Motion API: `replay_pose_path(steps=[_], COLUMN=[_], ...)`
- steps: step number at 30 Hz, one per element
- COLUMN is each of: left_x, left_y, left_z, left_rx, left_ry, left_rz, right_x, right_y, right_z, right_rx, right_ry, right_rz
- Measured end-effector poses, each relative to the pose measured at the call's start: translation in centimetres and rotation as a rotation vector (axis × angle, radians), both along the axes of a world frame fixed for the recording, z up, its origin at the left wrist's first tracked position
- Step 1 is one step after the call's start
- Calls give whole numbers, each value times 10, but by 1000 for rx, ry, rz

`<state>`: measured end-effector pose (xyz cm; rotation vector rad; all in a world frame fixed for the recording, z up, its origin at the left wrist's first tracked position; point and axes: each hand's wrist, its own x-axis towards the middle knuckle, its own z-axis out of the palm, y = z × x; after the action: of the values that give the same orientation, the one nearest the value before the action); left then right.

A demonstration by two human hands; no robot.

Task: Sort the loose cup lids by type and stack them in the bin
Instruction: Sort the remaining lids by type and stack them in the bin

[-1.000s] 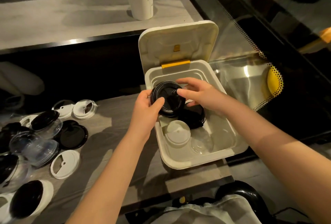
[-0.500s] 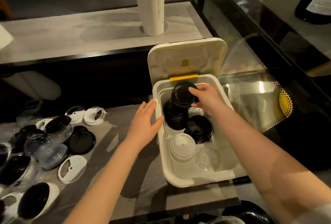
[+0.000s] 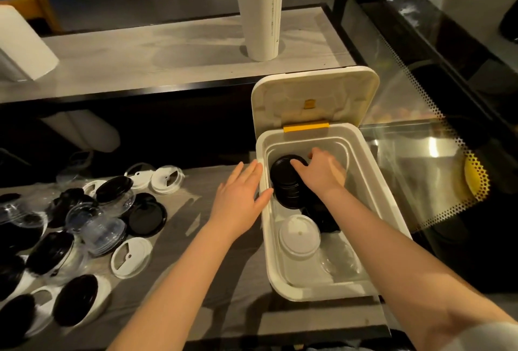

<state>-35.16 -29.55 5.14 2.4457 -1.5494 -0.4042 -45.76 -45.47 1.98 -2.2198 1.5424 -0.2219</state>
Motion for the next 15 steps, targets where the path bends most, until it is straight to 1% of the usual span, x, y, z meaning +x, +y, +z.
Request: replay_pose_path(steps=[4, 7, 9, 12, 15], left_x=[8, 27, 48, 85, 125], left_y=[6, 25, 46, 85, 128], left_z=[3, 6, 6, -1, -9], left_rx=[17, 8, 11, 34, 89], left_ry=[-64, -113, -125, -147, -146], left_rz=[-18, 30, 54, 89, 129], right_x=[0, 10, 23, 52, 86], right_y=[11, 31, 52, 90, 134], right_z=[24, 43, 55, 64, 55], right_rx=[-99, -231, -310, -312, -267], right_ry=[-61, -153, -152, -128, -33], right_rz=[109, 273, 373, 518, 646])
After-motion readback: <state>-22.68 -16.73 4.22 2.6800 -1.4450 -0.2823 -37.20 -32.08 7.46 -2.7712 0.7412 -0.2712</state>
